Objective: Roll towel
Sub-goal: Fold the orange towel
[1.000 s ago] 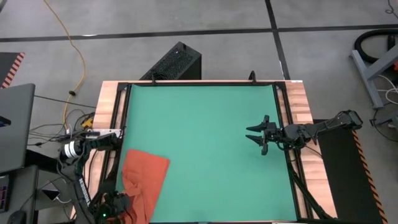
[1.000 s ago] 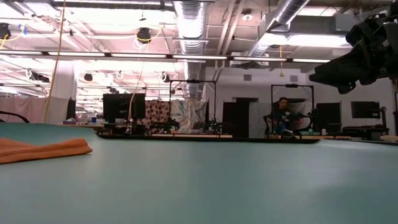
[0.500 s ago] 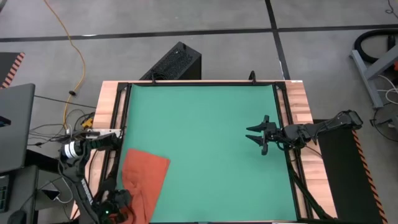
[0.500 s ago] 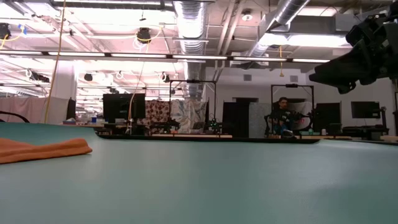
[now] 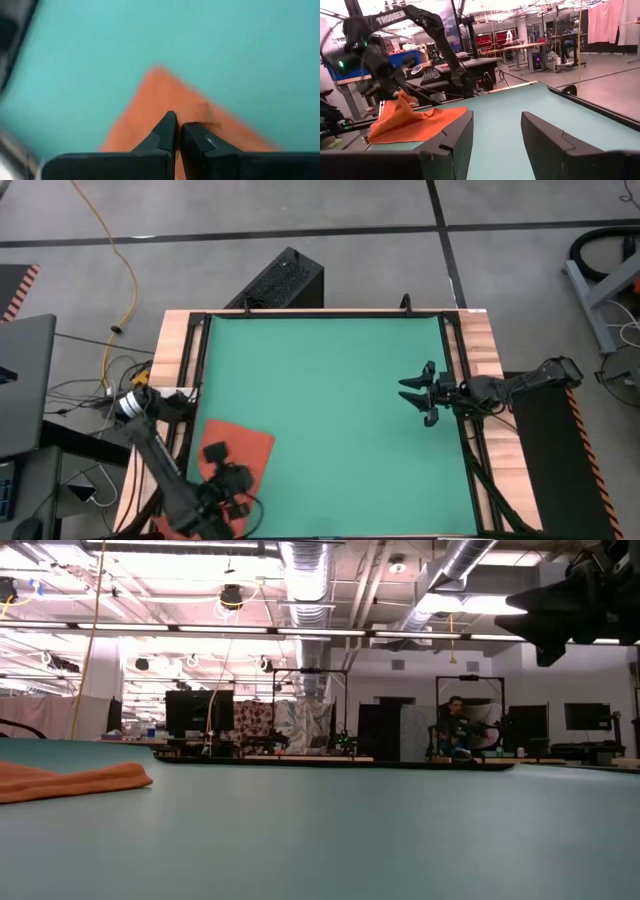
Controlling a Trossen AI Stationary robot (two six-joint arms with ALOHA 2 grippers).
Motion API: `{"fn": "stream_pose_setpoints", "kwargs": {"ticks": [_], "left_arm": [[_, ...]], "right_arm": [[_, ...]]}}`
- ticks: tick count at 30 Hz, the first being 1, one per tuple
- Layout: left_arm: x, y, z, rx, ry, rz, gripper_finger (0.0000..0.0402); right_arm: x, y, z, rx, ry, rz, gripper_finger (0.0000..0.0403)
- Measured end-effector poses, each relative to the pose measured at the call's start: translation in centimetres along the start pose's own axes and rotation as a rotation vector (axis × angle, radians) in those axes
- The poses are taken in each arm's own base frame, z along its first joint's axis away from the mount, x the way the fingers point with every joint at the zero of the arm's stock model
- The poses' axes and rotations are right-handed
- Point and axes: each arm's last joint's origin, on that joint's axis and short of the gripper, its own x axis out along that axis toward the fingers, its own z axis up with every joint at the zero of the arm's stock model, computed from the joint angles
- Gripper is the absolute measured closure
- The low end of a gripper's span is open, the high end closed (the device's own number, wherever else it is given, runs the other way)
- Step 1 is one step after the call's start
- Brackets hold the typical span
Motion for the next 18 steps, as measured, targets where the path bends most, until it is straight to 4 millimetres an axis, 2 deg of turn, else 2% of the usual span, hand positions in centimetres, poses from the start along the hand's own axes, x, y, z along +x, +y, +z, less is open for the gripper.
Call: {"fn": "stream_pose_setpoints", "kwargs": {"ticks": [8, 13, 16, 18], "left_arm": [[0.1, 4.2, 9.4, 0.3, -0.171, 0.088, 0.0401], [0.0, 7.9, 15.1, 0.481, -0.247, 0.107, 0.0401], [0.3, 10.5, 19.1, 0.53, -0.334, 0.054, 0.0401], [0.6, 12.3, 21.5, 0.52, -0.41, -0.055, 0.0401]], "right_arm": [[0.9, 0.7, 0.9, -0.107, -0.088, 0.055, 0.0215], [2.5, 1.6, 1.8, -0.208, -0.043, 0.07, 0.0215], [3.7, 2.1, 1.7, -0.234, 0.016, 0.068, 0.0215], [4.5, 2.5, 1.7, -0.248, 0.051, 0.067, 0.0215]]}}
